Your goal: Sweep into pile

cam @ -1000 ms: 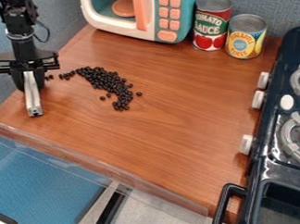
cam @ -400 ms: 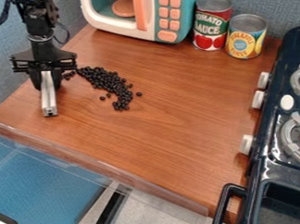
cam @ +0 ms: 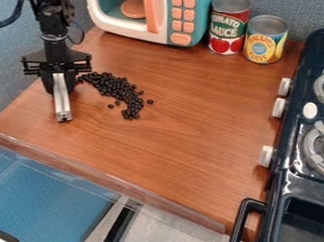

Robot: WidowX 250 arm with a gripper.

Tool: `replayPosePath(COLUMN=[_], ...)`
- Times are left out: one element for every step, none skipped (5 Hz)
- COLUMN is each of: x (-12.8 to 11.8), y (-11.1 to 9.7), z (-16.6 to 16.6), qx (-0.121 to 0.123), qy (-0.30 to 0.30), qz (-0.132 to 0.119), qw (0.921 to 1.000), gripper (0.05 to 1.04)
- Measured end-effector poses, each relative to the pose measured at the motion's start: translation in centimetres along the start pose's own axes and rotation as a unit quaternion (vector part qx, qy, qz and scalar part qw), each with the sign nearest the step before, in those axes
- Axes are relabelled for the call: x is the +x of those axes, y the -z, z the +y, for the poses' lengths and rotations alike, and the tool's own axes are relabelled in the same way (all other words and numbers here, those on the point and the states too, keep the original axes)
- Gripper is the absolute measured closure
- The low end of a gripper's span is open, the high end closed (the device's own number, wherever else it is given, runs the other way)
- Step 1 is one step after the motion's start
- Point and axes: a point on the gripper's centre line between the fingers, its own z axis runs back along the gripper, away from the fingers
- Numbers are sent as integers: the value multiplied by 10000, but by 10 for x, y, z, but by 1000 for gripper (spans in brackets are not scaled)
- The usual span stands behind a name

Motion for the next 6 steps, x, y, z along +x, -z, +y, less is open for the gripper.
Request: replayPosePath(x=[4,4,1,-3,-3,-2], y=[-1,-2,-2,-4,-4,-8], z=[-14,-21,-25,-34,-34,-25], qx=[-3,-13,-50,-99,-148,-258], qy=[82,118,128,262,270,141], qz=[-41,-35,-13,-75,-67,99], qw=[10000,9999,9999,9996,9995,9995], gripper=[699,699,699,699,699,699])
